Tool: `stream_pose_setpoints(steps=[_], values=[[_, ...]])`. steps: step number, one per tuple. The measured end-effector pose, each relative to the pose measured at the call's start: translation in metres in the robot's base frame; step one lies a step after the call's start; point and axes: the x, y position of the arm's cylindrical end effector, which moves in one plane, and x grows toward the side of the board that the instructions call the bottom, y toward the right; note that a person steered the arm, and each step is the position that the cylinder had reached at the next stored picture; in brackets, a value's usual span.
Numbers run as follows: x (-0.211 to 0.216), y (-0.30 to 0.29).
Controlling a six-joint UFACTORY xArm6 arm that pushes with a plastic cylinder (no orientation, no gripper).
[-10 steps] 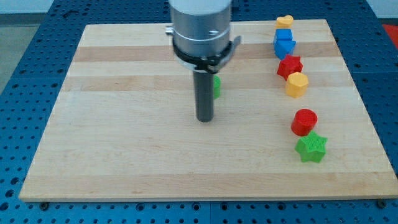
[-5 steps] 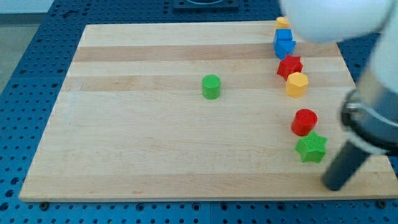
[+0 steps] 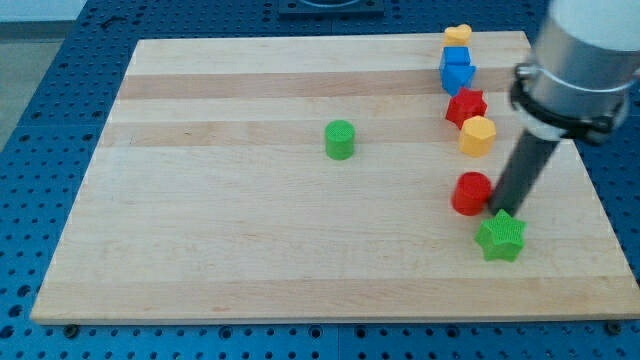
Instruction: Push the red circle closer to the green circle
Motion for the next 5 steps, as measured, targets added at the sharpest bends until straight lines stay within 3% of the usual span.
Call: stream_pose_setpoints(steps=[2,5], values=[[-0.028,-0.072],[-0.052,-0.091]])
